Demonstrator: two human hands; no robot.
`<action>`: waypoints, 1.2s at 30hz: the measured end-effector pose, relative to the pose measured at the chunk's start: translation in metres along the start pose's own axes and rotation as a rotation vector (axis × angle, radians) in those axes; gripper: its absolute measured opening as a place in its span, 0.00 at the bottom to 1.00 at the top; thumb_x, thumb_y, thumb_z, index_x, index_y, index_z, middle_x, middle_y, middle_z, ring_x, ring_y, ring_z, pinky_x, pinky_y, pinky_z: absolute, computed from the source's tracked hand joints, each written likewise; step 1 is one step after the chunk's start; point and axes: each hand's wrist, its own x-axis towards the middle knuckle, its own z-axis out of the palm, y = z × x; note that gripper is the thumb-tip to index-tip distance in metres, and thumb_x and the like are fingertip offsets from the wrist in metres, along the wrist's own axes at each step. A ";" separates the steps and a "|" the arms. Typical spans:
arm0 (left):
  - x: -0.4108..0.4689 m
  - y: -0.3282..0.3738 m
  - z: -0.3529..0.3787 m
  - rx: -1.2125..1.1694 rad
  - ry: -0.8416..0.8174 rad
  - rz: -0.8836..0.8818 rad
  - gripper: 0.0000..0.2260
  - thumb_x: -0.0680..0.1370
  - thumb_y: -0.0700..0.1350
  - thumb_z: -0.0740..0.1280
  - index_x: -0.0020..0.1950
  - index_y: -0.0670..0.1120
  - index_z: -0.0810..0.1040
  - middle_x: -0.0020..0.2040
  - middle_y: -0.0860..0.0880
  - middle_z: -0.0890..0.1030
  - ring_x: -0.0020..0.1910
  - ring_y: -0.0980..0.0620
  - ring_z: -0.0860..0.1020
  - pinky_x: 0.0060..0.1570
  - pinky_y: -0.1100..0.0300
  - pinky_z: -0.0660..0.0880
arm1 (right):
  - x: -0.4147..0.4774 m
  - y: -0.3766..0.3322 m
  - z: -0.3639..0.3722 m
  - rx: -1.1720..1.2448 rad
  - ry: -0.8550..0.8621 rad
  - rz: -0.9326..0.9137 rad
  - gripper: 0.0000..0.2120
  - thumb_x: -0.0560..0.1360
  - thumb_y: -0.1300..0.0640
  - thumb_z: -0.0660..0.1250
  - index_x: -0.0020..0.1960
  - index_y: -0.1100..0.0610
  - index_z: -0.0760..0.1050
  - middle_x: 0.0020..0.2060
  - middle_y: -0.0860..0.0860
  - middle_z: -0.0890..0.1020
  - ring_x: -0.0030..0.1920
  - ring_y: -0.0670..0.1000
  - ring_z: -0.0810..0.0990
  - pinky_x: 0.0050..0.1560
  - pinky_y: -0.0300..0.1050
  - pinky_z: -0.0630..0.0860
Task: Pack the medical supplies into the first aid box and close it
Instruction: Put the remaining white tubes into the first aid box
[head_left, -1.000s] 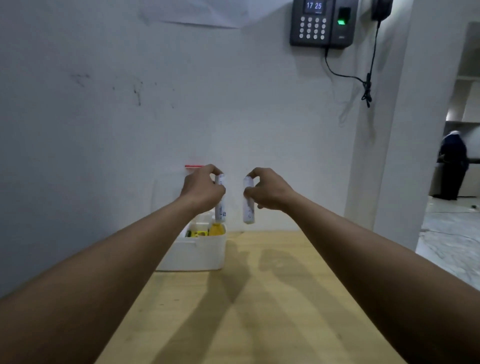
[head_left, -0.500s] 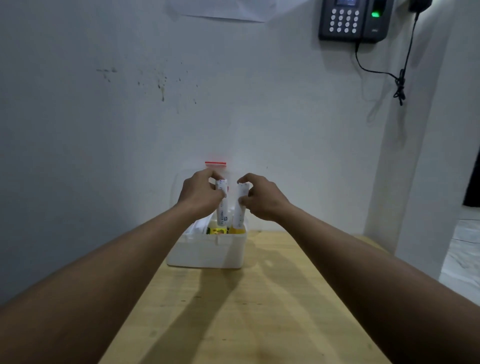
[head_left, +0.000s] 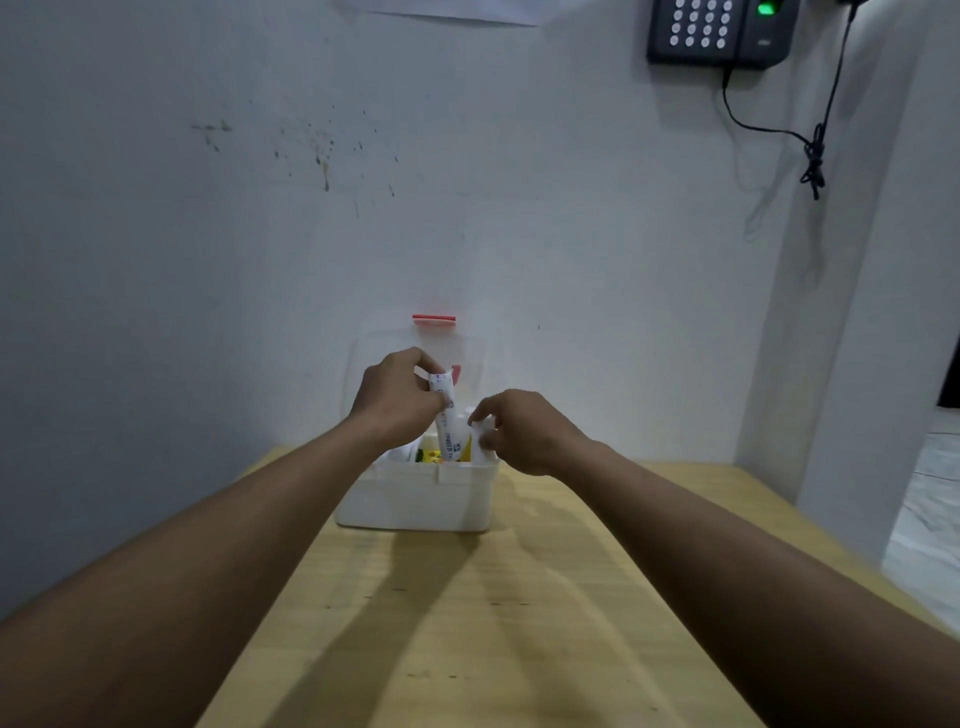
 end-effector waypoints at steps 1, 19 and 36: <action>0.000 -0.001 0.000 0.008 -0.002 0.000 0.11 0.73 0.40 0.73 0.54 0.48 0.78 0.48 0.48 0.84 0.48 0.50 0.81 0.36 0.65 0.70 | 0.000 0.000 0.001 -0.025 -0.012 -0.012 0.14 0.77 0.60 0.67 0.62 0.55 0.80 0.59 0.54 0.81 0.58 0.54 0.78 0.55 0.45 0.75; -0.009 -0.007 0.019 0.167 -0.180 0.019 0.08 0.73 0.45 0.74 0.49 0.51 0.78 0.50 0.48 0.84 0.48 0.48 0.82 0.51 0.47 0.79 | -0.009 0.009 0.004 -0.041 -0.027 0.012 0.14 0.76 0.62 0.63 0.57 0.56 0.83 0.57 0.53 0.82 0.57 0.54 0.79 0.58 0.47 0.77; -0.011 -0.004 0.022 0.381 -0.203 0.016 0.05 0.73 0.49 0.72 0.45 0.53 0.86 0.46 0.56 0.85 0.53 0.50 0.76 0.53 0.51 0.66 | -0.016 0.007 -0.002 0.075 -0.012 0.035 0.14 0.74 0.63 0.61 0.52 0.58 0.84 0.55 0.52 0.84 0.57 0.53 0.80 0.53 0.43 0.76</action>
